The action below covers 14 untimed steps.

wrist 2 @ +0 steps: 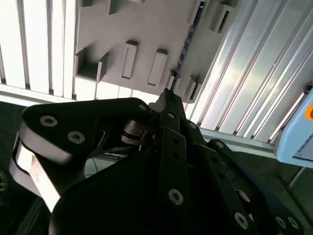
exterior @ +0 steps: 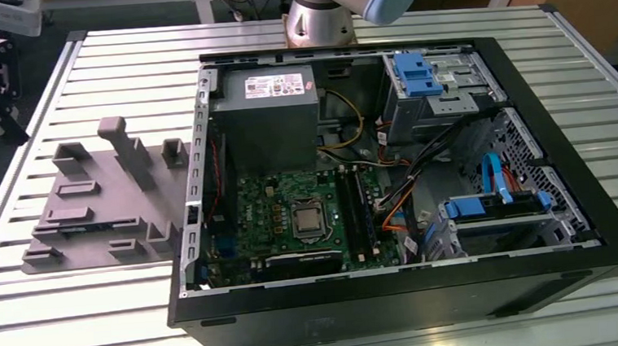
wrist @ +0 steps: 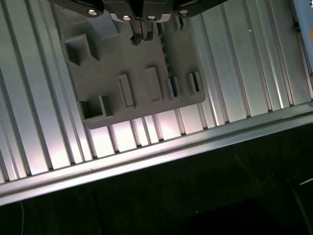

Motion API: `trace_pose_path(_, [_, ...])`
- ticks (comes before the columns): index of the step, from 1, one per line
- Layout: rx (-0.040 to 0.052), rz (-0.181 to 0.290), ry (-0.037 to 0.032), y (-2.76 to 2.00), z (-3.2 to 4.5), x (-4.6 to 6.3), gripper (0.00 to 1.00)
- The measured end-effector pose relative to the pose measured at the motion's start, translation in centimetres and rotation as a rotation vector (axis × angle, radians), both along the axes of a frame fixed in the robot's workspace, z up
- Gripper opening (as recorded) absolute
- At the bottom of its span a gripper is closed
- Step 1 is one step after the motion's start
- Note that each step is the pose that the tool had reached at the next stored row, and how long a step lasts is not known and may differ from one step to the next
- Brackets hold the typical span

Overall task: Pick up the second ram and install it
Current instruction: 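Pick up the second ram and move it above second insertion slot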

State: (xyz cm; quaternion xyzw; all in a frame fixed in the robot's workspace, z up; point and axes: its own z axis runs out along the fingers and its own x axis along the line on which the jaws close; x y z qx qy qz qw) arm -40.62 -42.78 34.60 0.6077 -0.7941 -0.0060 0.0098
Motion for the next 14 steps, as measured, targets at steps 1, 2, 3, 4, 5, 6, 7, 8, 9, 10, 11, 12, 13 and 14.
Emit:
trace_pose_path(1, [-0.0001, 0.018, 0.0001, 0.00, -0.08, 0.00, 0.11])
trace_pose_path(2, [0.0000, 0.036, 0.0000, 0.00, -0.15, 0.00, 0.11])
trace_pose_path(3, [0.0000, 0.053, 0.0000, 0.00, -0.22, 0.00, 0.11])
trace_pose_path(4, [-0.0001, 0.069, 0.0001, 0.00, -0.27, 0.00, 0.11])
trace_pose_path(5, [-0.0001, 0.083, 0.0000, 0.00, -0.36, 0.00, 0.11])
trace_pose_path(6, [0.0000, 0.095, 0.0000, 0.00, -0.43, 0.00, 0.11])
trace_pose_path(7, [0.0000, 0.105, -0.0002, 0.00, -0.49, -0.01, 0.11])
trace_pose_path(8, [-0.0002, 0.112, -0.0006, -0.04, -0.51, -0.02, 0.17])
trace_pose_path(9, [-0.0003, 0.118, -0.0015, -0.09, -0.53, -0.02, 0.17])
trace_pose_path(10, [-0.0004, 0.121, -0.0027, -0.14, -0.54, -0.01, 0.23])
trace_pose_path(11, [-0.0005, 0.125, -0.0044, -0.20, -0.56, -0.01, 0.29])
trace_pose_path(12, [-0.0005, 0.128, -0.0055, -0.24, -0.58, -0.01, 0.29])
trace_pose_path(13, [-0.0003, 0.133, -0.0060, -0.29, -0.64, -0.01, 0.35])
trace_pose_path(14, [-0.0003, 0.142, -0.0062, -0.30, -0.73, -0.01, 0.41])
